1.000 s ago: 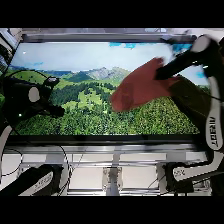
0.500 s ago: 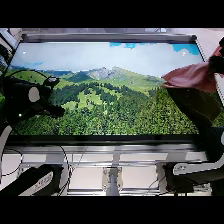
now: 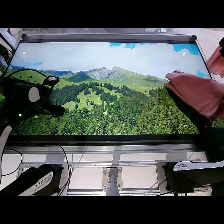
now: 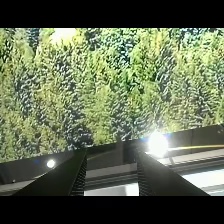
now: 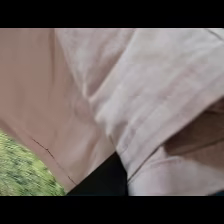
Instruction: Fold the clothes and pants, and hang the long-sleeved shirts on hangers.
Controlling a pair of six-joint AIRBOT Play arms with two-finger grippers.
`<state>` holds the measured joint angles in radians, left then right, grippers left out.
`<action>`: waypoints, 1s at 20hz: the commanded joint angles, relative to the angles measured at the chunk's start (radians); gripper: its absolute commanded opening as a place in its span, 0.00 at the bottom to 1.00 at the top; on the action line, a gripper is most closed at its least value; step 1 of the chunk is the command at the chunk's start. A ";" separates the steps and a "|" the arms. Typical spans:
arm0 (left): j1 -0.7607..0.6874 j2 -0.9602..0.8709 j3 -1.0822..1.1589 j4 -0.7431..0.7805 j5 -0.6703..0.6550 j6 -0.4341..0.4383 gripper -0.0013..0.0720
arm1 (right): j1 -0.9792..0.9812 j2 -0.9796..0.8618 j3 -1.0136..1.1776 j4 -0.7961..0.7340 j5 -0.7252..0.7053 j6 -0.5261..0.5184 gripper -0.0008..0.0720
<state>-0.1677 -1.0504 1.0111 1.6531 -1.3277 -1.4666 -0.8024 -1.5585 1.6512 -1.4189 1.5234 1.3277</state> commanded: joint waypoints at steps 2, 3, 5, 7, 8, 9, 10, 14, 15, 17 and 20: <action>0.001 -0.001 0.001 0.000 0.004 0.000 0.50 | -0.089 0.000 -0.122 -0.024 -0.023 0.001 0.34; 0.001 -0.001 0.001 0.000 0.004 0.000 0.50 | -0.096 0.000 -0.122 -0.025 -0.022 0.009 0.51; 0.001 -0.001 0.001 0.000 0.004 0.000 0.50 | -0.095 0.003 -0.122 -0.025 -0.022 0.011 0.55; 0.001 -0.001 0.001 0.000 0.004 0.000 0.50 | -0.091 0.010 -0.119 -0.005 -0.019 0.015 0.55; 0.001 -0.001 0.001 0.000 0.004 0.000 0.50 | -0.087 0.020 -0.119 0.024 -0.019 0.015 0.55; 0.001 -0.001 0.001 0.000 0.004 0.000 0.50 | -0.079 0.034 -0.119 0.070 -0.021 0.014 0.54; 0.001 -0.001 0.001 0.000 0.004 0.000 0.50 | -0.066 0.051 -0.119 0.143 -0.025 0.011 0.54; 0.001 -0.001 0.001 0.000 0.004 0.000 0.50 | 0.075 0.116 -0.119 0.406 0.000 -0.065 0.41; 0.001 -0.001 0.001 0.000 0.003 0.000 0.50 | 0.134 0.126 -0.120 0.412 0.011 -0.077 0.21; 0.001 -0.001 0.001 0.000 0.004 0.000 0.50 | 0.268 0.139 -0.127 0.408 0.030 -0.092 0.03; 0.001 -0.001 0.001 0.000 0.004 0.000 0.50 | 0.495 0.139 -0.154 0.361 0.021 -0.090 0.03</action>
<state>-0.1677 -1.0504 1.0111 1.6531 -1.3239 -1.4666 -0.4881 -1.4300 1.5143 -1.0573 1.5429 1.2507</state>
